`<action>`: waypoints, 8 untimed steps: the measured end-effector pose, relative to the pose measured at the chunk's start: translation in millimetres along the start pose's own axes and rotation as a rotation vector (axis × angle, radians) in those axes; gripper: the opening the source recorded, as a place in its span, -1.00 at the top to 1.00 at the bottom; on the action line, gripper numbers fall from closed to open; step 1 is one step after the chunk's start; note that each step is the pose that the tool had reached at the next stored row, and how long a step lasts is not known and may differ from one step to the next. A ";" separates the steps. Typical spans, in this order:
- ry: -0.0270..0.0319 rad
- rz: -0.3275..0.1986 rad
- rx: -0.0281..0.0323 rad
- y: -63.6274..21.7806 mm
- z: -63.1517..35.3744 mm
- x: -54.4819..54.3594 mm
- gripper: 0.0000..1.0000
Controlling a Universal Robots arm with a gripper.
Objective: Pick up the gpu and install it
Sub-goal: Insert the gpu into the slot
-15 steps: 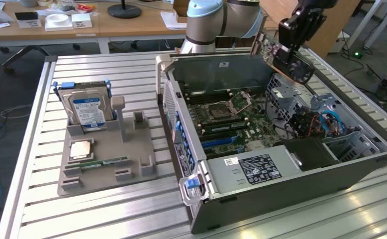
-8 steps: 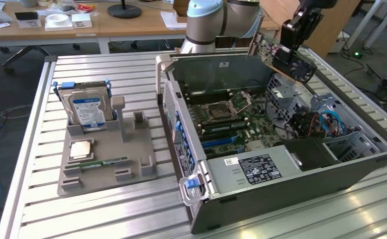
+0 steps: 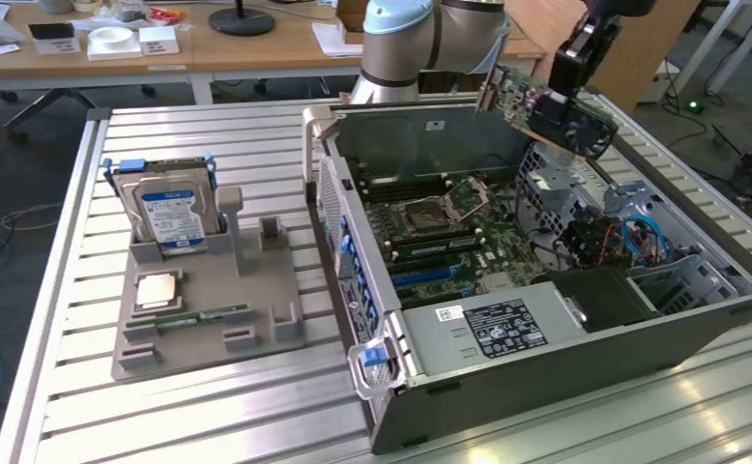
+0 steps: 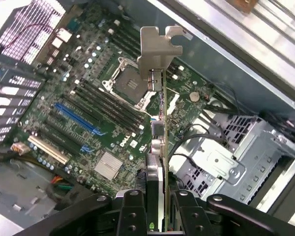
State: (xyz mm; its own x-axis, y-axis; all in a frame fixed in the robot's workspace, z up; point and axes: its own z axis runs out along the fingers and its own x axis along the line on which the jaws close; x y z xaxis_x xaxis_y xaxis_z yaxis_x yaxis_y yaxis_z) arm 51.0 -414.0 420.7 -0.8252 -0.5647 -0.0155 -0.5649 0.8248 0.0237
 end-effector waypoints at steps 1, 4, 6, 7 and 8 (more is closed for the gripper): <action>0.0005 -0.016 -0.0002 0.0 0.0 0.0 0.47; 0.0016 -0.066 -0.0010 0.0 0.0 0.0 0.47; 0.0024 -0.097 -0.0014 0.0 0.0 0.0 0.47; 0.0028 -0.113 -0.0016 0.0 0.0 0.0 0.47; 0.0032 -0.128 -0.0018 0.0 0.0 0.0 0.47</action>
State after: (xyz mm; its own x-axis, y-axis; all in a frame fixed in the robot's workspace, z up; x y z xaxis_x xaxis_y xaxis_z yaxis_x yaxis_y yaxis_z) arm 51.0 -414.0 420.7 -0.7461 -0.6657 -0.0154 -0.6658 0.7457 0.0235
